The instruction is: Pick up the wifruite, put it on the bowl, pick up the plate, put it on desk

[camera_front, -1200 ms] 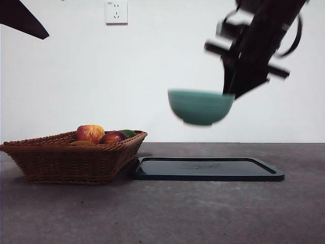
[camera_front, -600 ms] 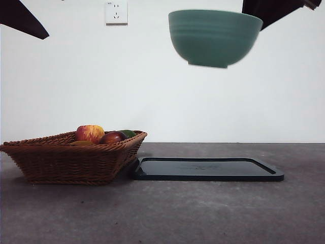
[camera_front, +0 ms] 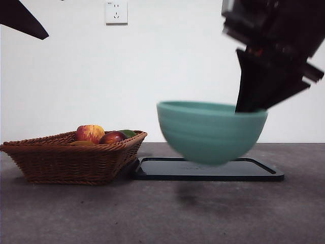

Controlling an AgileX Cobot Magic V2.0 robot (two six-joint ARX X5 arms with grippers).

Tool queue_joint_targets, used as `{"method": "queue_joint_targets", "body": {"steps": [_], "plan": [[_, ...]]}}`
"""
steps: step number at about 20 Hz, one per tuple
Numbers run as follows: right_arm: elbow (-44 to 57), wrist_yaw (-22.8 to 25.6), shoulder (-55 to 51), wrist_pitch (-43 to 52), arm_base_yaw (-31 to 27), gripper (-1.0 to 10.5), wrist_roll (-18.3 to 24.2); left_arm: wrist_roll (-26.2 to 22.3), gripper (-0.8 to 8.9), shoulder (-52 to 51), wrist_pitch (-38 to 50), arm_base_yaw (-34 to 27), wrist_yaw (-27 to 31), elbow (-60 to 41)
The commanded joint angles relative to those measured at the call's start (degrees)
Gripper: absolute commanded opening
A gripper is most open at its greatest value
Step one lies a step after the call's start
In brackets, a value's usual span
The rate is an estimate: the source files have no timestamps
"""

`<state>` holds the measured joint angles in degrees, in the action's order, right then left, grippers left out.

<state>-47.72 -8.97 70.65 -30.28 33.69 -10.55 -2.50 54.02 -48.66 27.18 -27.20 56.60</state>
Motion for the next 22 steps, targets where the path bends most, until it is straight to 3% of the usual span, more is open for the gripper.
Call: {"method": "queue_joint_targets", "body": {"steps": [1,15,18,22], "plan": [[0.17,0.07,3.04,1.42,0.46,0.1,-1.18,-0.94,3.44,0.26,0.24,0.26,-0.31,0.98],[0.17,0.13,12.11,4.9,0.74,0.2,-1.05,-0.92,3.44,0.26,0.22,0.26,-0.31,0.98],[0.17,0.09,12.11,4.9,0.74,2.0,-1.36,-0.92,3.44,0.26,0.2,0.26,-0.31,0.98],[0.11,0.09,11.93,4.9,0.74,2.2,-2.21,-0.92,3.44,0.26,0.2,0.26,-0.31,0.98]]}}
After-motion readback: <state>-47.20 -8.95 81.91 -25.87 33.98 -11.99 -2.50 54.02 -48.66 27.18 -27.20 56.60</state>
